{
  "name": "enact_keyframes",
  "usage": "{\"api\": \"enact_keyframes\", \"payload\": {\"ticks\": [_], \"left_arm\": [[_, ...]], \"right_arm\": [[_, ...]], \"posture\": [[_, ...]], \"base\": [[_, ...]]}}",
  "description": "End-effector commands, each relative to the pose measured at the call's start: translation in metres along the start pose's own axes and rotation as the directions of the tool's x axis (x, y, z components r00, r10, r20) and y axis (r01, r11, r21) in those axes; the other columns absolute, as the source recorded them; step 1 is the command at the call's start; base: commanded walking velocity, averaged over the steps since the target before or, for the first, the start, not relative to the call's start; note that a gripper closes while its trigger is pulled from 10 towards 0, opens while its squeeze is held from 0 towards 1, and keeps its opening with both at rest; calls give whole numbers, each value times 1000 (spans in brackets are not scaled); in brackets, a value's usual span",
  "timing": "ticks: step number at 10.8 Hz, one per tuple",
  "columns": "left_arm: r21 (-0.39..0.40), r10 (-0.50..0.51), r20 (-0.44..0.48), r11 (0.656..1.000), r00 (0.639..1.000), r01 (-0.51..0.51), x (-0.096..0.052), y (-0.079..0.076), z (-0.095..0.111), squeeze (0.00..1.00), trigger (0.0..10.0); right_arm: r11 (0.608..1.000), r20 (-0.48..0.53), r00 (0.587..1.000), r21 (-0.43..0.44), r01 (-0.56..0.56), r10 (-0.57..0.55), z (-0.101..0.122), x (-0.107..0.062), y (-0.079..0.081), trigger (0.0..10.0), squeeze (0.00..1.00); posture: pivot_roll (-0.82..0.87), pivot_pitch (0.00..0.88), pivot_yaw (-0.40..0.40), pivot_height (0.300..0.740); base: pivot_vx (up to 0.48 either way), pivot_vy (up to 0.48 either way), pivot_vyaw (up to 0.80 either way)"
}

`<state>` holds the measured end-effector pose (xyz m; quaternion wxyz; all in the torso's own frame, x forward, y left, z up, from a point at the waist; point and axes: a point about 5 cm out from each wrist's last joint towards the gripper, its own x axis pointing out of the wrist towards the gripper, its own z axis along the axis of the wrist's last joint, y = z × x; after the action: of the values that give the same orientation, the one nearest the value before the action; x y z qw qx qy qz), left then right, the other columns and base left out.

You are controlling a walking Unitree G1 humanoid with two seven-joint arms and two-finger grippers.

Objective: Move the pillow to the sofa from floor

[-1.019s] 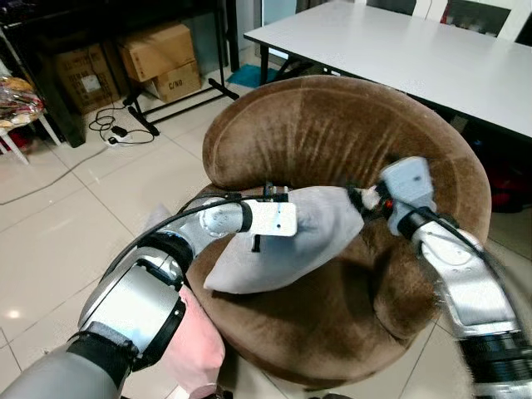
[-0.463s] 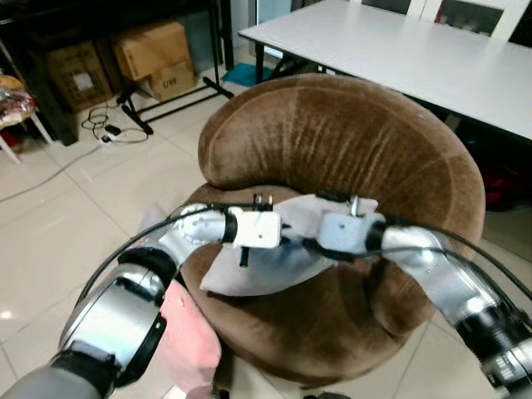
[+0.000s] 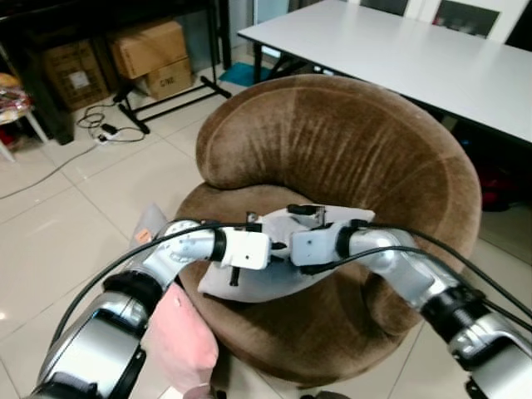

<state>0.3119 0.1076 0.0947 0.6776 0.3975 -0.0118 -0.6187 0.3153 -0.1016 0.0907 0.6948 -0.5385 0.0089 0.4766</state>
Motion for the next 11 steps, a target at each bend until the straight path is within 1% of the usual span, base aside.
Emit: {"api": "enact_keyframes", "payload": {"ticks": [1, 2, 4, 5, 6, 7, 8, 10, 11], "left_arm": [[23, 33, 45, 999, 998, -34, -3, 8, 9, 0, 0], [13, 50, 30, 999, 998, -51, -12, 6, 6, 0, 0], [11, 54, 28, 998, 998, -54, -17, 5, 8, 0, 0], [8, 56, 32, 998, 998, -56, -18, 4, 11, 0, 0], [5, 57, 34, 998, 998, -57, -19, 3, 13, 0, 0], [0, 61, 38, 998, 997, -61, -20, 3, 15, 0, 0], [-11, 77, 33, 997, 997, -76, -23, 4, 16, 0, 0], [-16, 85, 26, 996, 996, -85, -25, 5, 18, 0, 0], [-25, 96, 21, 995, 995, -96, -27, 5, 20, 0, 0]], "right_arm": [[999, -44, 999, -29, -16, 15, -7, 1, 3, 10000, 0], [1000, -55, 998, -2, 24, -24, -13, -3, -6, 10000, 0], [999, -108, 994, -44, -2, -3, -23, -2, -4, 10000, 0], [999, -165, 986, -51, 1, -10, -29, 1, -3, 7961, 0], [999, -178, 984, -48, 3, -12, -30, 2, -3, 5569, 0], [998, -178, 984, -61, -9, -2, -30, 4, 0, 196, 0], [997, -190, 982, -77, -26, 11, -31, 6, 3, 0, 0], [995, -229, 972, -68, -68, 51, -36, 7, 11, 0, 0], [997, -269, 961, -33, -71, 60, -42, 6, 15, 0, 0]], "posture": [[-44, 0, -32, 740], [-37, 0, -36, 740], [-39, 0, -37, 740], [-37, 0, -38, 740], [-37, 0, -38, 740], [-37, 0, -38, 740], [-36, 0, -40, 740], [-34, 0, -45, 740], [-33, 0, -48, 740]], "base": [[0, 0, 0], [0, 0, 0], [0, 0, 0], [0, 0, 0], [0, 0, 0], [0, 0, 0], [0, 0, 0], [0, 0, 0], [0, 0, 0]]}}
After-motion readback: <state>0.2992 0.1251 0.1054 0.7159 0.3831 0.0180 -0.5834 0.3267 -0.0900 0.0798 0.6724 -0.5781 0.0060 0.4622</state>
